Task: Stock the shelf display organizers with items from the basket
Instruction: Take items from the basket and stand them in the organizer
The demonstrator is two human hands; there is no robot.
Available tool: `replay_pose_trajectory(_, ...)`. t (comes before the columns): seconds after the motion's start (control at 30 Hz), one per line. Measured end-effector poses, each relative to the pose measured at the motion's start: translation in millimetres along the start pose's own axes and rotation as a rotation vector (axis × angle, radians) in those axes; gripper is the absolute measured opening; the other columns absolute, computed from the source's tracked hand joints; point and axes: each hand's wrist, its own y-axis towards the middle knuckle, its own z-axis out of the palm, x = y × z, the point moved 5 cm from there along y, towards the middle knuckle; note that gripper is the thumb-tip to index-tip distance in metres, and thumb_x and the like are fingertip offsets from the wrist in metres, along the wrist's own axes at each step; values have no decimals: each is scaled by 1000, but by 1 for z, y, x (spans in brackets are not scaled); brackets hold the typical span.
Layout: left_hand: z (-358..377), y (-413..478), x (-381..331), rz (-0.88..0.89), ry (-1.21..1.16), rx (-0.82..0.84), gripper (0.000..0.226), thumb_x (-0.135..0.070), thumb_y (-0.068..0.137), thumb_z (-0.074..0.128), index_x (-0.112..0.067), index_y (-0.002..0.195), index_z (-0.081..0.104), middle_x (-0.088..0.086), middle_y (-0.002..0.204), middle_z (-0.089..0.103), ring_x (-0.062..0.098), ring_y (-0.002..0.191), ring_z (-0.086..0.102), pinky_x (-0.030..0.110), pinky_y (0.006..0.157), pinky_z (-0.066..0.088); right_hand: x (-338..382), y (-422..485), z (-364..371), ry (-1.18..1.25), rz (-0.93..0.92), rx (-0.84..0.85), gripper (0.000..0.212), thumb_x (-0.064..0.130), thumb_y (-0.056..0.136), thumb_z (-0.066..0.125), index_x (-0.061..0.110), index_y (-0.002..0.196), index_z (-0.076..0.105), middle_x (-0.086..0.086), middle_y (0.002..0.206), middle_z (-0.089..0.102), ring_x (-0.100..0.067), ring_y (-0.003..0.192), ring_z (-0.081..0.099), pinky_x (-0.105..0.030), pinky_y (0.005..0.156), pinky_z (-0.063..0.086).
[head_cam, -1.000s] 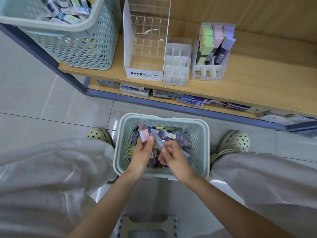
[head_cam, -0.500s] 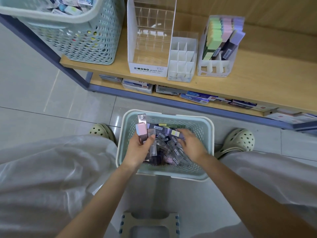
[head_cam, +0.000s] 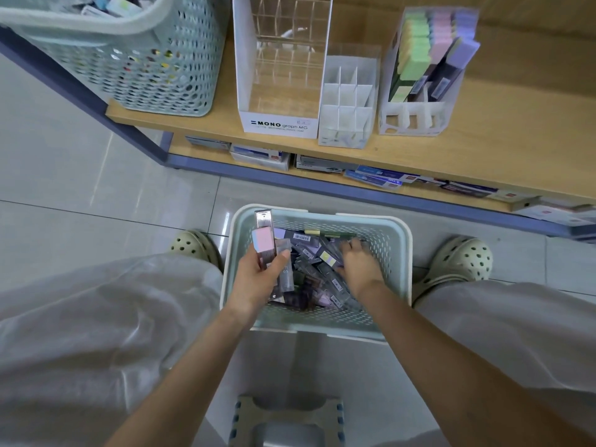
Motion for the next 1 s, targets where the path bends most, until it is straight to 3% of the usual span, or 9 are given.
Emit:
replay_pose_trajectory(0.17,-1,0,4,4,51,-3,19,-21,92,58,-23,111,55,-7,95,65,5,85,61,22,71,50,6,-7,1,-25,25,24,57,-2,87,57,3,139,32,-22,147,28,-35,132,38,-38,101,45)
replay_pose_trajectory(0.3,-1,-3,4,6,51,-2,21,-19,92,58,-18,113,56,-7,89,65,9,76,58,21,65,48,3,-13,-10,23,48,39,54,-16,81,52,0,131,41,-18,133,48,-32,115,56,-35,92,49)
replay_pose_trajectory(0.43,-1,-8,5,31,38,-2,10,-15,94,56,-22,100,55,-8,80,73,23,75,63,42,68,52,0,-28,-22,122,91,110,27,-7,87,46,0,112,55,-19,126,56,-31,115,56,-35,93,45)
replay_pose_trajectory(0.5,0,-10,6,41,38,-16,11,-11,94,54,-15,104,53,-3,81,72,20,72,68,39,64,55,4,-38,-29,208,85,151,11,2,89,49,5,93,58,-19,119,59,-25,118,51,-33,100,38)
replay_pose_trajectory(0.57,2,-12,6,39,0,-35,13,-6,94,52,-8,107,50,3,81,68,20,66,67,39,65,57,9,-48,-38,410,75,193,17,1,87,52,14,75,53,-13,95,59,-20,101,56,-37,102,40)
replay_pose_trajectory(0.63,6,-15,5,44,-65,-47,13,-2,94,51,-3,107,48,7,77,63,22,61,63,45,72,55,18,-63,-51,781,77,261,22,-6,86,54,15,80,50,-9,87,60,-20,86,62,-35,86,54)
replay_pose_trajectory(0.73,15,-19,-2,82,-83,-40,6,-4,93,54,-10,93,52,5,71,61,16,55,62,43,70,53,34,-90,-82,1066,-37,313,20,-9,85,56,10,87,50,-30,107,58,-22,86,60,-33,85,52)
replay_pose_trajectory(0.87,25,-30,-16,133,-75,8,5,-14,91,59,-11,90,56,13,80,63,24,73,63,44,69,54,48,-117,-111,1177,-178,305,26,-9,87,56,8,104,45,-23,108,63,-10,70,64,-24,73,55)
replay_pose_trajectory(1.0,37,-47,-34,192,-57,133,17,-14,92,57,-3,105,54,16,90,68,24,81,65,28,65,55,42,-130,-121,1053,-240,273,36,-7,87,57,5,119,46,-8,93,66,-5,68,66,-20,64,56)
